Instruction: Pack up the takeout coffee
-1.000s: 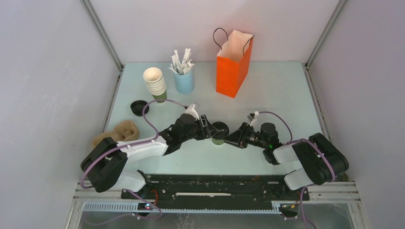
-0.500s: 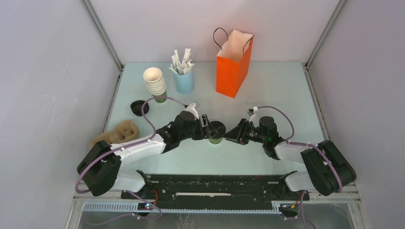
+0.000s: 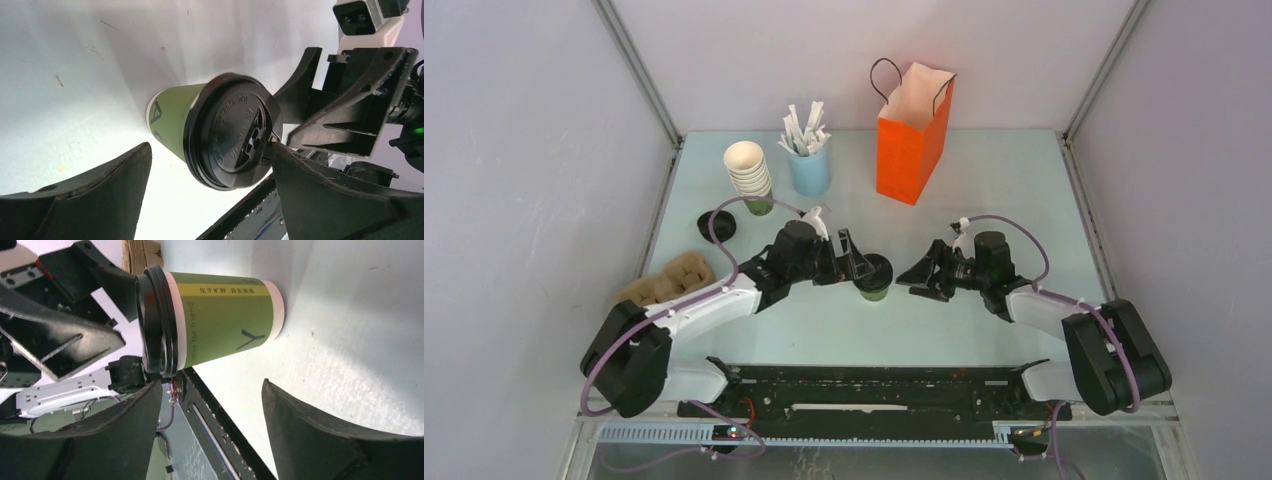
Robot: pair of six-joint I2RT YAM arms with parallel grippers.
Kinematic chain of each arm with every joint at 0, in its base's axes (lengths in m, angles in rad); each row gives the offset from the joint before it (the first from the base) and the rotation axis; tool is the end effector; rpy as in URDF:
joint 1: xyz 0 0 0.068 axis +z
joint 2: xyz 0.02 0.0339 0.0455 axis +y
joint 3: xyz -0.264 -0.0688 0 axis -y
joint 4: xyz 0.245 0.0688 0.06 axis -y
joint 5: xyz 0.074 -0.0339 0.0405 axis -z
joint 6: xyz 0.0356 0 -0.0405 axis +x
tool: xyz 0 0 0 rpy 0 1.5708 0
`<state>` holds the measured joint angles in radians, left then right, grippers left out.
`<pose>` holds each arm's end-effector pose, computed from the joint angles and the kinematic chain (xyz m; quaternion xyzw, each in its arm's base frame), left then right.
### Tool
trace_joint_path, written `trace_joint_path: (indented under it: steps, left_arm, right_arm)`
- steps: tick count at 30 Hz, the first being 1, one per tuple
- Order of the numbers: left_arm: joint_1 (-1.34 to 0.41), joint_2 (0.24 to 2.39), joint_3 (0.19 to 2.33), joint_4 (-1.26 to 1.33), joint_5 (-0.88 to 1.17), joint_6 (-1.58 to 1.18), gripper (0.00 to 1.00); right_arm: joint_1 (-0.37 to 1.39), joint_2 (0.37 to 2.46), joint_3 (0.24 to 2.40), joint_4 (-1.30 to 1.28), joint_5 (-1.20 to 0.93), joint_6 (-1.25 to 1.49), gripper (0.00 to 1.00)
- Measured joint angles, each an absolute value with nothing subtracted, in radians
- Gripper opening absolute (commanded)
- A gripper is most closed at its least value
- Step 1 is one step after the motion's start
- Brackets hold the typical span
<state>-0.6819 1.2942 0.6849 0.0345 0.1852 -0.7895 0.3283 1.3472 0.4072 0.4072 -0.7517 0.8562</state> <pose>0.2091 -0.1782 0.2172 -0.0029 0.8759 -0.3794 0.2981 0.2199 0.1006 0.1577 0.0350 0.8272 0.5220 0.2049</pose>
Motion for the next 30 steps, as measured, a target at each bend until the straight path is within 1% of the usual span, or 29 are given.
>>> trace_joint_path:
  steps: [3,8,10,14,23,26,30]
  left_arm:
    - [-0.649,1.292,0.685,0.035,0.199,-0.785,0.9]
    - [-0.613,1.292,0.685,0.035,0.219,-0.785,0.8]
    - [-0.598,1.292,0.685,0.039,0.226,-0.785,0.75]
    - [-0.583,1.296,0.685,0.059,0.247,-0.786,0.72]
    - [-0.582,1.367,0.68,0.135,0.279,-0.793,0.59]
    - [-0.582,1.375,0.645,0.184,0.282,-0.806,0.57]
    - [-0.58,1.375,0.593,0.281,0.289,-0.831,0.54]
  right_arm:
    - [0.324,1.323,0.431,0.361,-0.776,0.845,0.88]
    - [0.324,1.328,0.497,0.355,-0.822,0.843,0.88]
    - [0.331,1.354,0.526,0.361,-0.833,0.846,0.84]
    - [0.341,1.423,0.56,0.373,-0.847,0.851,0.75]
    - [0.34,1.538,0.567,0.41,-0.877,0.859,0.62]
    - [0.338,1.565,0.576,0.445,-0.899,0.859,0.6]
    - [0.324,1.626,0.575,0.534,-0.947,0.875,0.6]
